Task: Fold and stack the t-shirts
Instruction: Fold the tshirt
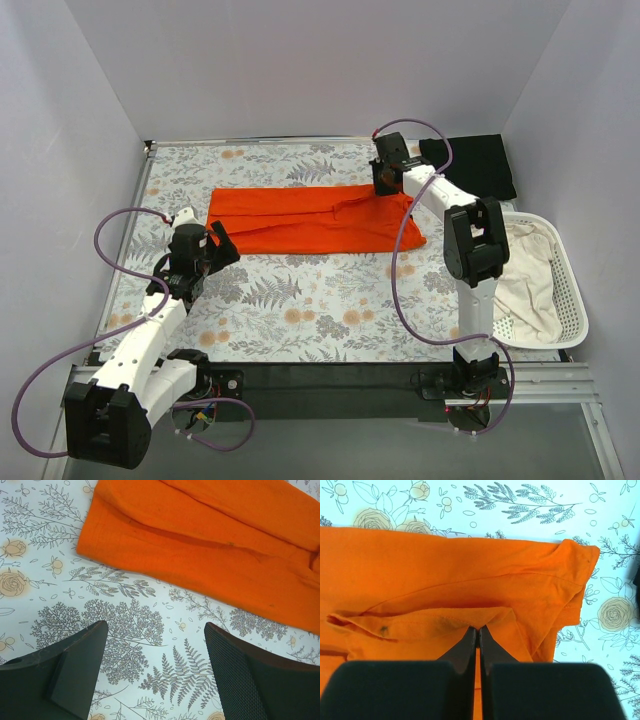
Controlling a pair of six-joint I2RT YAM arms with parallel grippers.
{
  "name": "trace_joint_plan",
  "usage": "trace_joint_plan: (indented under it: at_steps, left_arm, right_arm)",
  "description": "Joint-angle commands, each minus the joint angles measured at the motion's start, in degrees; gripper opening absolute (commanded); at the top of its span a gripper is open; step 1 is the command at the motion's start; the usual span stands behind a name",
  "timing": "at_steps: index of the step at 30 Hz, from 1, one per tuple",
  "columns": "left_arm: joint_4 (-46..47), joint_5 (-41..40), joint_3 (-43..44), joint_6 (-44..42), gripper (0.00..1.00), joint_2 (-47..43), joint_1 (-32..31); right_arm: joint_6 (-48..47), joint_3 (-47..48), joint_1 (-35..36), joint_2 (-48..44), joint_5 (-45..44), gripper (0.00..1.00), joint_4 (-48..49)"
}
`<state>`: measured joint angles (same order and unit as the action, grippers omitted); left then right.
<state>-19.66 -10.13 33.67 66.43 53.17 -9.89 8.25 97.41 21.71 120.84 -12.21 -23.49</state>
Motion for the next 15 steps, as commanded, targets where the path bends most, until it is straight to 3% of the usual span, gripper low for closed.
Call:
trace_joint_plan:
  at_steps: [1, 15]
  left_arm:
    - [0.4, 0.3, 0.3, -0.5, 0.72, -0.2, -0.3]
    - [0.4, 0.2, 0.1, -0.3, 0.72, 0.4, -0.4]
  right_arm:
    - [1.5, 0.0, -0.8, 0.3, 1.3, 0.06, 3.8]
    - [6.6, -0.2, -4.1, 1.1, 1.5, 0.11, 4.4]
